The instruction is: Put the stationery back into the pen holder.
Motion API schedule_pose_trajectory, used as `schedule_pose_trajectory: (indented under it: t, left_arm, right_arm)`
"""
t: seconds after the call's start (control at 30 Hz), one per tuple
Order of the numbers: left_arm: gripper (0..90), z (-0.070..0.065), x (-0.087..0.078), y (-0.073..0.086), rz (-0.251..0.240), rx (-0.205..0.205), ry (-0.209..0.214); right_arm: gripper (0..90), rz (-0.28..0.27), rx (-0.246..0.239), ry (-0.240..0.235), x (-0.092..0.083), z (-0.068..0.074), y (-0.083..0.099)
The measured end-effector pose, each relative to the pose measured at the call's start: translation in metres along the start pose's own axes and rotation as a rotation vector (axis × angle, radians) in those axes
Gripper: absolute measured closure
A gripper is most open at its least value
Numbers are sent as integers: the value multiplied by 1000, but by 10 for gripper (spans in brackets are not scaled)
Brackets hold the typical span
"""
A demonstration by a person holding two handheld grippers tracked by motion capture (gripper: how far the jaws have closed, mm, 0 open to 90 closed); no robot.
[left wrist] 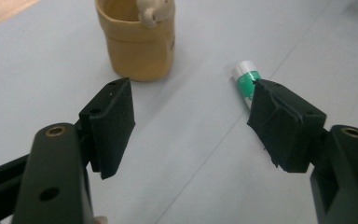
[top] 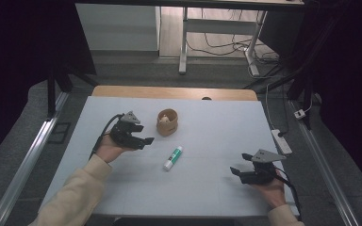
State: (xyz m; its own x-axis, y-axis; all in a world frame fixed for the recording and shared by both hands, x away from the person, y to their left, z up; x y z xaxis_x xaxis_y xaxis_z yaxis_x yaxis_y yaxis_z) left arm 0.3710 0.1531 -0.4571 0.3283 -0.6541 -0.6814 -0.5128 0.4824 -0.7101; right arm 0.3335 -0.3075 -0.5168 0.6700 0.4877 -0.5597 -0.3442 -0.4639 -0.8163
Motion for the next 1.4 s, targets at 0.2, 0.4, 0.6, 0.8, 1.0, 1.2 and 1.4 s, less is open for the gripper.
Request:
schedule_pose_trajectory:
  t: [0.2,0.4,0.6,0.8,1.0,1.2,1.4]
  left_arm:
    - [308,-13,7,1,22,14,32]
    - [303,-30,18,1,61,41,59]
    - [301,-46,31,-1,87,64,78]
    - [281,-55,48,-4,118,57,95]
    - [256,-63,67,-4,175,55,68]
    - [247,-61,84,-4,209,30,41]
    - [249,-64,98,0,270,37,23]
  right_arm:
    - [232,0,0,1,0,1,0]
    - [232,2,-2,-1,1,1,0]
    - [232,-5,-1,-4,0,1,-1]
    - [232,-6,-1,-8,0,2,-1]
    - [232,1,-6,-9,0,2,-1]
    - [232,-1,-7,-12,-1,2,-1]
    - [232,6,-10,-11,-1,2,-1]
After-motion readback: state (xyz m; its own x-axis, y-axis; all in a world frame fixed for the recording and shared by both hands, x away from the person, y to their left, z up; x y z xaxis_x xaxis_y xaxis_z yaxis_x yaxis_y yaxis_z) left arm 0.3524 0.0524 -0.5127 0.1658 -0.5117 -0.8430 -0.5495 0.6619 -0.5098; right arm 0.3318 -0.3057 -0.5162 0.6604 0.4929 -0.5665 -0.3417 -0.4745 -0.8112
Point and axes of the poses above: each handheld gripper's, and its own axes: x roughly forward along the jaws, y roughly out of its underside, z roughly to its left, the point moved 1 cm from there along x, roughly forward along the jaws, and after that the axes turned 9 degrees about y, right-handed, at the moved point
